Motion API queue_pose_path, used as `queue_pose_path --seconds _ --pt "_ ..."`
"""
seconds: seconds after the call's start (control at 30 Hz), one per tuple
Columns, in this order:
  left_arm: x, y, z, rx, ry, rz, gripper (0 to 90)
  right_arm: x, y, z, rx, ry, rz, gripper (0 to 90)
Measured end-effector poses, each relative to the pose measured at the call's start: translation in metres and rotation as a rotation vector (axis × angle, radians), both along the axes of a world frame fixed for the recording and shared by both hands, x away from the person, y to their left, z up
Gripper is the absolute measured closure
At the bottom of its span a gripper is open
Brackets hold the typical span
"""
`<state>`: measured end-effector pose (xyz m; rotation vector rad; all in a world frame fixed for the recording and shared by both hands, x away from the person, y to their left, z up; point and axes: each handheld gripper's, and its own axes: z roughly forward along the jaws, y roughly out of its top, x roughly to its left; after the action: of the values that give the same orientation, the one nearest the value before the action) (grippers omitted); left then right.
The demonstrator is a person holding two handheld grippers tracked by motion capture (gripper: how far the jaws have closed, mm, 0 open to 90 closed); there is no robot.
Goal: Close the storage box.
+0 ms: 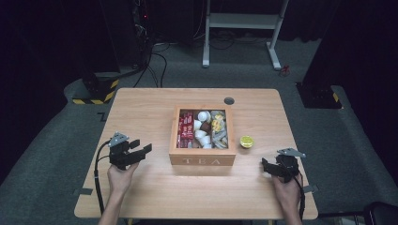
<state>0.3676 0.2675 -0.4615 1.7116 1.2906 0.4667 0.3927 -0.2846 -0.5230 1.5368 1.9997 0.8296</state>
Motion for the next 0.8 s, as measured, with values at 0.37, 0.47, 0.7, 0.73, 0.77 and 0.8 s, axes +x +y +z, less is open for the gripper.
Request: queue_pose_path --seconds 0.37,0.47,0.7,0.73,0.77,0.8 --pt "-0.004 0.007 -0.009 0.032 0.003 0.03 36.3 0.0 0.0 0.0 0.0 0.0 0.0 20.6" --pt "-0.004 0.008 -0.013 0.042 0.007 0.034 36.0 0.0 0.0 0.0 0.0 0.0 0.0 20.6" --pt "-0.004 0.008 -0.02 0.079 0.02 0.048 35.2 0.0 0.0 0.0 0.0 0.0 0.0 20.6" --pt "-0.004 0.008 -0.022 0.087 0.02 0.052 35.0 0.0 0.0 0.0 0.0 0.0 0.0 20.6" --pt "-0.005 0.008 -0.023 0.09 0.023 0.053 35.0 0.0 0.0 0.0 0.0 0.0 0.0 20.6" --pt "-0.004 0.008 -0.024 0.096 0.023 0.055 35.0 0.0 0.0 0.0 0.0 0.0 0.0 20.6"
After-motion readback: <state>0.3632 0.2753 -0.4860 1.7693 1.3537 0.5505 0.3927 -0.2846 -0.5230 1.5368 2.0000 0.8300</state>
